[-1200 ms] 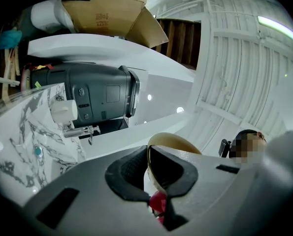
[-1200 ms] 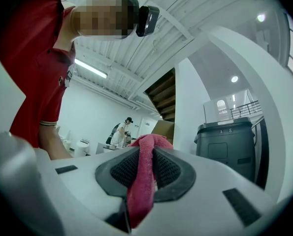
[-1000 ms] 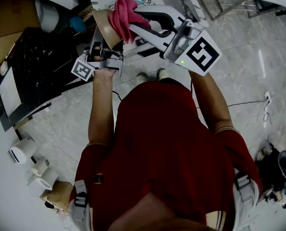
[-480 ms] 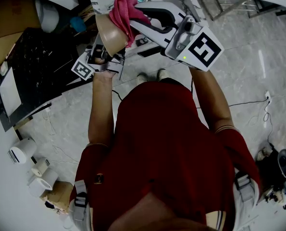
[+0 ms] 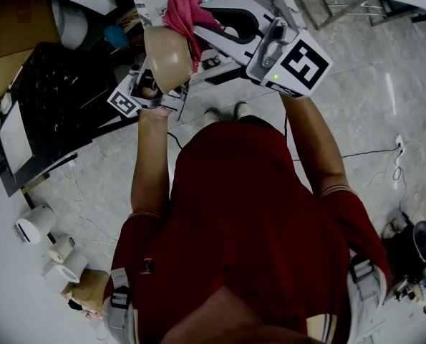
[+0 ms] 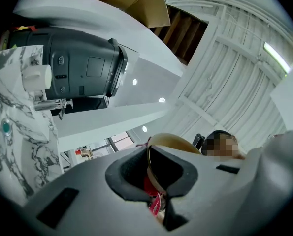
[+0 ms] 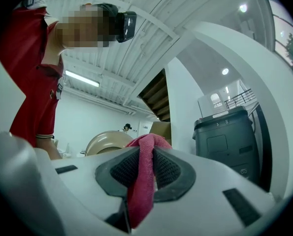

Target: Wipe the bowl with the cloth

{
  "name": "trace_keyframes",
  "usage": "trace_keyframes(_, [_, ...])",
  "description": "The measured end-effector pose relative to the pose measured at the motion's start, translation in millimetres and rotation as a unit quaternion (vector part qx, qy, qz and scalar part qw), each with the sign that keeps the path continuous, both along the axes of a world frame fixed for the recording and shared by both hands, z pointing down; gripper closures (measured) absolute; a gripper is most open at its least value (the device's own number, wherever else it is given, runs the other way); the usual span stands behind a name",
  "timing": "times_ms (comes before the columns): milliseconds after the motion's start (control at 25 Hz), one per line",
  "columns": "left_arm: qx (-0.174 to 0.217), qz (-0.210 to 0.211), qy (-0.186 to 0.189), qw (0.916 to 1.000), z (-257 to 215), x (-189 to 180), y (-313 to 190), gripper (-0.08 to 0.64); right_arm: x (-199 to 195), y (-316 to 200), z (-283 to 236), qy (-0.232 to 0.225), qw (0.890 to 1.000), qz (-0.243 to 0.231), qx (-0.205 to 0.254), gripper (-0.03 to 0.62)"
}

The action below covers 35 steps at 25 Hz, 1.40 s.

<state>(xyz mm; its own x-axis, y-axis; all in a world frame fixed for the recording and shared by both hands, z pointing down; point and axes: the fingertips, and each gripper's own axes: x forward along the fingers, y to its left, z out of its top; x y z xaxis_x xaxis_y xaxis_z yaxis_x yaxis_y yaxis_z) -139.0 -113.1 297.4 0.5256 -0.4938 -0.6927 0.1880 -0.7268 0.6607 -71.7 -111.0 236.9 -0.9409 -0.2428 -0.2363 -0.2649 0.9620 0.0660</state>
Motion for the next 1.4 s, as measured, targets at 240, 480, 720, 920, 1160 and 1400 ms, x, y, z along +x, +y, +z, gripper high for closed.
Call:
trace_keyframes(240, [0.013,-0.011,0.028,0.9995,-8.0,-2.9,-1.9,0.537,-2.7,-7.6,12.7,0.003,0.999,0.018,-0.029,0.525])
trace_keyframes(480, [0.003,-0.039,0.040,0.9984,-8.3,-11.1,-8.9,0.537,-3.9,-11.7,23.6,0.016,0.998,0.038,-0.043,0.525])
trace_keyframes(720, [-0.011,-0.066,0.054,0.9963,-4.3,-21.9,-17.5,0.537,-10.1,-8.5,36.0,0.038,0.998,0.038,-0.045,0.525])
trace_keyframes(920, [-0.022,-0.081,0.064,0.9944,-1.9,-27.2,-19.9,0.537,-14.3,-1.0,39.4,0.056,0.997,0.026,-0.041,0.525])
trace_keyframes(1160, [-0.032,-0.093,0.059,0.9933,2.0,-31.1,-23.3,0.536,-18.0,6.2,39.4,0.071,0.997,0.011,-0.030,0.525])
trace_keyframes(1400, [-0.051,-0.118,0.041,0.9908,9.7,-34.7,-25.7,0.535,-17.7,12.3,41.8,0.089,0.996,0.012,-0.012,0.525])
